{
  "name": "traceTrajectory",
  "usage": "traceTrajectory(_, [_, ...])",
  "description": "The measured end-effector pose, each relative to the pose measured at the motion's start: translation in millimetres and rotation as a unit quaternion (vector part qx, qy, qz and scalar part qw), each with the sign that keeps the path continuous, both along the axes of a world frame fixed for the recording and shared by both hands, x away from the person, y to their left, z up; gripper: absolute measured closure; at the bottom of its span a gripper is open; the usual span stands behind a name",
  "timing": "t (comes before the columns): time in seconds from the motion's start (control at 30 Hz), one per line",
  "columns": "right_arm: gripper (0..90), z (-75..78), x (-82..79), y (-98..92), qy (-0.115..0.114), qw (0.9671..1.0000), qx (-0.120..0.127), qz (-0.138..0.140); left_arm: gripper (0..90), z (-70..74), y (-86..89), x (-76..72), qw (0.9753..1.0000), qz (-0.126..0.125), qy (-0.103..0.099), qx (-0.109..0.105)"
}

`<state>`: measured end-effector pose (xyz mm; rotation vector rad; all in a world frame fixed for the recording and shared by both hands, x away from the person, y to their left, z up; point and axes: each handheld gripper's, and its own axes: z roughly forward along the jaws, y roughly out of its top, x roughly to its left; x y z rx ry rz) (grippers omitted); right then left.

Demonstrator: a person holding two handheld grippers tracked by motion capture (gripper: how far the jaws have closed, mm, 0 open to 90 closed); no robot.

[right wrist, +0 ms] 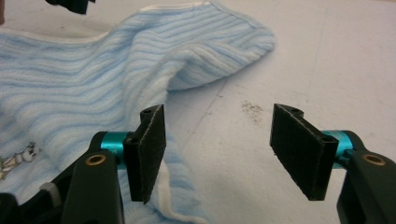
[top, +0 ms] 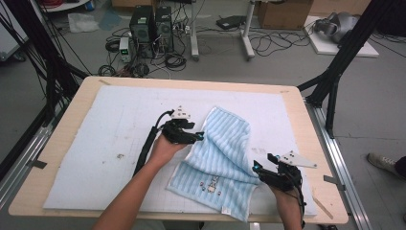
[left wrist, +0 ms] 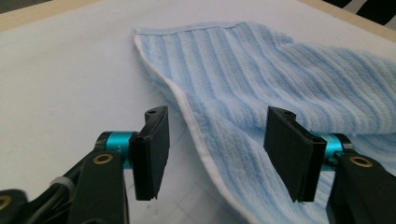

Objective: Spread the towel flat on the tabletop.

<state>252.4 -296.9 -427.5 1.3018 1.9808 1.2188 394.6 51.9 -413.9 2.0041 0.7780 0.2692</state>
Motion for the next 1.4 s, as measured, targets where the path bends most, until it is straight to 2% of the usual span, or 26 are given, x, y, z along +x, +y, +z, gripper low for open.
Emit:
traceTrajectory(0.17, [35.7,-1.2,-0.4,-9.0,-0.001,0.9999,0.007,-0.01,45.8,-14.8,-15.7,7.0,0.9992,0.002,0.013,0.038])
traceTrajectory(0.3, [35.7,-0.4,0.4,-10.6,0.002,0.9999,0.01,-0.011,50.9,-23.2,-20.3,8.2,0.9971,0.003,0.017,0.075])
traceTrajectory(0.33, [35.7,0.0,0.6,-10.7,0.003,0.9999,0.01,-0.01,54.9,-24.5,-20.9,8.2,0.9961,0.0,0.018,0.086])
traceTrajectory(0.37, [35.7,0.0,1.3,-10.3,0.001,0.9999,0.009,-0.009,68.9,-25.7,-21.9,7.5,0.9954,-0.003,0.017,0.094])
traceTrajectory(0.43, [35.7,-0.9,3.1,-9.0,0.003,0.9999,0.008,-0.009,86.6,-26.0,-22.9,4.6,0.994,-0.022,0.009,0.107])
traceTrajectory(0.5, [35.6,-1.6,4.7,-7.3,0.008,0.9999,0.007,-0.007,87.9,-24.4,-24.4,1.1,0.9913,-0.024,-0.006,0.129])
traceTrajectory(0.57, [35.7,-1.6,5.6,-6.2,0.007,0.9999,0.007,-0.006,88.1,-24.4,-21.2,-0.3,0.9918,-0.021,-0.001,0.126])
traceTrajectory(0.6, [35.7,-0.8,6.9,-3.8,0.005,1.0,0.006,-0.005,88.4,-24.9,-19.1,-1.1,0.9929,-0.016,0.004,0.118])
traceTrajectory(0.7, [35.7,0.5,8.4,-1.5,0.005,1.0,0.007,-0.004,88.5,-22.7,-8.2,-4.8,0.9931,-0.007,0.006,0.116])
traceTrajectory(0.93, [36.7,-0.3,13.9,4.3,0.007,1.0,0.006,0.001,88.5,-26.3,45.1,-16.6,0.9946,0.039,0.013,0.096])
traceTrajectory(1.0, [36.7,-0.5,14.7,6.2,0.009,0.9999,0.005,0.003,88.5,-25.1,59.6,-18.4,0.9942,0.049,0.017,0.094])
traceTrajectory(1.1, [36.6,-0.4,18.4,11.7,0.01,0.9999,0.004,0.009,88.5,-21.4,78.9,-22.1,0.9938,0.072,0.013,0.085])
traceTrajectory(1.4, [36.7,0.6,35.5,29.6,0.017,0.9996,0.001,0.023,88.4,-21.8,134.7,-32.4,0.9897,0.123,0.02,0.07])
